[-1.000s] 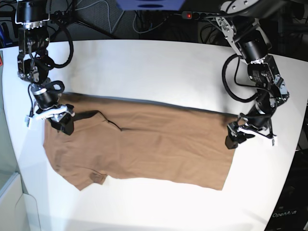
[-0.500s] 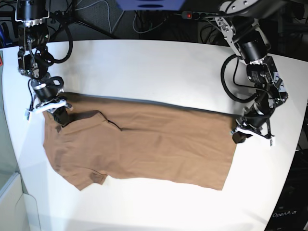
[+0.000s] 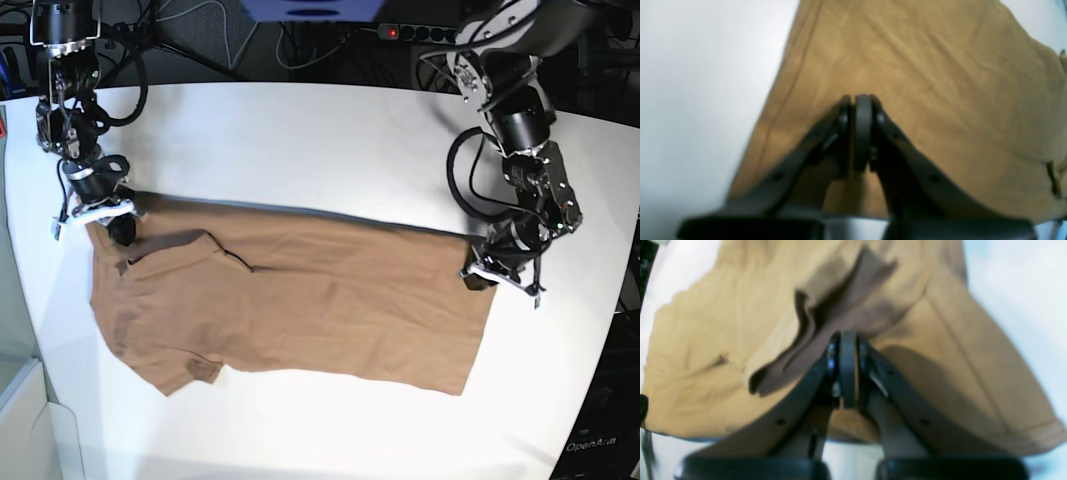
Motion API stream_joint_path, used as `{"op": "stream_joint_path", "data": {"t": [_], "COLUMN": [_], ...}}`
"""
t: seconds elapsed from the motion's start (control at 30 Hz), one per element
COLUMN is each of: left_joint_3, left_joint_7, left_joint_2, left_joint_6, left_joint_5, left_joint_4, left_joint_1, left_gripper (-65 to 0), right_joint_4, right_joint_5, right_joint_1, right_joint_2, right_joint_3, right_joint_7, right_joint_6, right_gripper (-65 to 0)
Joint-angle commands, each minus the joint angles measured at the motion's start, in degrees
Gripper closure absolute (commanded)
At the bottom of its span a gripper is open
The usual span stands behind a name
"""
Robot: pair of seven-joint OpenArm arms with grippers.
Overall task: Fold the T-shirt properly
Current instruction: 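Lower the edge and drag the shirt flat with both grippers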
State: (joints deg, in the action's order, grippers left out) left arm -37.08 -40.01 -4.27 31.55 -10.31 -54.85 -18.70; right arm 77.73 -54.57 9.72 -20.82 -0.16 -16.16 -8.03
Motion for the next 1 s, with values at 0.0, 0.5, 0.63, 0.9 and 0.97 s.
{"op": "stream_joint_path", "data": {"t": [0.0,0.5,0.63,0.9,0.97], "left_joint_3": [0.03,0.03,0.11,4.42,5.48], "left_joint_7": [0.58,-4.78,-5.22,-5.31,-5.31], "left_joint_2": [-0.34,-0.78,-1.40,-1.40,-1.40], "left_joint_6": [0.32,-4.87,-4.87,-4.87,-4.87], "left_joint_5": [0.68,6.31,6.31,6.31,6.31], "left_joint_4": [-0.67,-1.11,-1.19,-1.19,-1.99], "left_joint_1": [-1.30,2.48,3.97,6.26,7.05], "left_gripper": [-2.0,-2.0,-2.0,-2.0,-2.0], "right_joint_4": [0.99,0.73,0.82,0.73,0.73], "right_joint_5": [-0.51,-0.51,-0.51,-0.51,-0.51], "right_joint_1": [-0.62,2.72,4.92,7.74,8.61], "right_joint_2": [-1.03,-0.76,-0.68,-0.59,-0.59], "right_joint_3": [0.38,0.38,0.47,0.47,0.47], "right_joint_7": [0.91,0.82,0.91,1.17,1.17], "right_joint_6": [-0.80,-0.71,-0.71,-0.71,-0.71], "right_gripper": [-0.7,-0.7,-0.7,-0.7,-0.7]}}
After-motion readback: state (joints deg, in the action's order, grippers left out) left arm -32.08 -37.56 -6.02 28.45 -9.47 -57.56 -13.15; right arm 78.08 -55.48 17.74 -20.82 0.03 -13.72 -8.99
